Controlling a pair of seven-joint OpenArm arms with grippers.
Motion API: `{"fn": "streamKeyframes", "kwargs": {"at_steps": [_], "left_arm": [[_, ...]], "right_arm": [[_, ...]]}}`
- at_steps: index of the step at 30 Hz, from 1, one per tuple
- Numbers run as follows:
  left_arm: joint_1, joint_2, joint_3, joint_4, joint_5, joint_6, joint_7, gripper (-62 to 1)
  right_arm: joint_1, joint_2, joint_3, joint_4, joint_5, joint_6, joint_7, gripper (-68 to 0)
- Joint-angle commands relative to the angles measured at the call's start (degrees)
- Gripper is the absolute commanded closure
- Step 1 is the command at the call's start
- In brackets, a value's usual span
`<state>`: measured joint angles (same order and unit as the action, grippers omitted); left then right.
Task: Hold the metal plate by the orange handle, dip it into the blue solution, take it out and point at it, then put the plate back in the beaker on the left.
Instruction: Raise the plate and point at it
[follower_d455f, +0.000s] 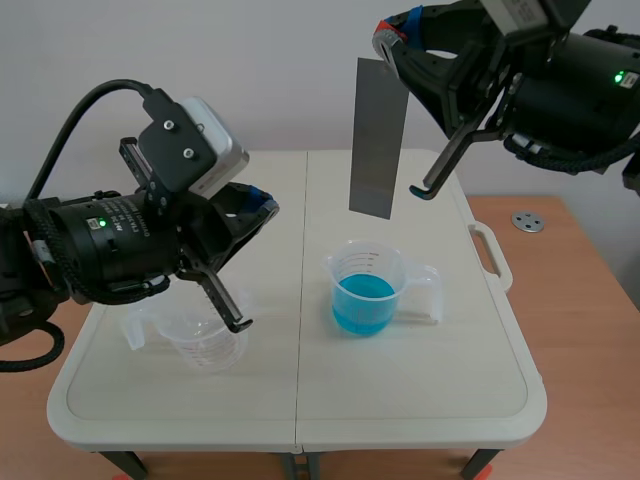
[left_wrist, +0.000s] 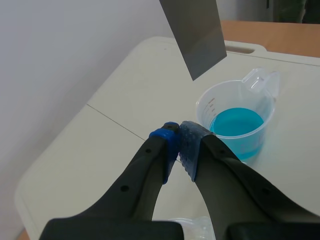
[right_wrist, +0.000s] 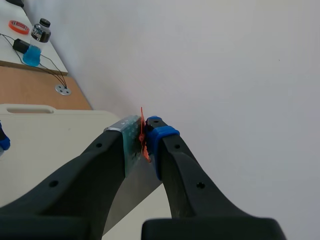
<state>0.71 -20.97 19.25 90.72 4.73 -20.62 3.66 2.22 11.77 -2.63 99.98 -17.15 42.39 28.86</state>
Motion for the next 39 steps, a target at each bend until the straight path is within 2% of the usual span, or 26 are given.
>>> {"fn": "streamKeyframes", "kwargs": {"at_steps": [1, 4, 16, 22, 30, 33, 39], "left_arm": [[-1.7, 1.1, 0.5, -0.4, 0.2, 0.3, -0.6, -3.4], [-3.9, 2.9, 2.1, -2.9, 2.3, 0.3, -0.6, -3.4], [-9.3, 7.8, 7.0, -9.6, 3.3, 0.5, 0.5, -3.4], [-10.9, 10.4, 7.8, -12.5, 5.1, 3.2, 0.4, -3.4], [-11.2, 11.3, 7.8, -12.8, 5.9, 4.8, 0.0, -3.4], [-11.2, 11.3, 7.8, -12.8, 7.0, 4.9, 0.0, -3.4], [-11.2, 11.5, 7.8, -12.8, 7.0, 5.0, 0.0, -3.4]], "right_arm": [[1.3, 0.3, 0.1, 1.2, 1.0, 0.3, 0.6, -1.3], [1.3, 0.3, 0.1, 1.2, 1.0, 0.3, 0.6, -1.3], [1.3, 0.3, 0.1, 1.2, 1.0, 0.3, 0.6, -1.3], [1.3, 0.3, 0.1, 1.2, 1.0, 0.3, 0.6, -1.3], [1.3, 0.3, 0.1, 1.2, 1.1, 0.3, 0.7, -1.3], [1.3, 0.3, 0.1, 1.2, 1.1, 0.3, 0.7, -1.3], [1.3, 0.3, 0.1, 1.2, 1.1, 0.3, 0.7, -1.3]]}}
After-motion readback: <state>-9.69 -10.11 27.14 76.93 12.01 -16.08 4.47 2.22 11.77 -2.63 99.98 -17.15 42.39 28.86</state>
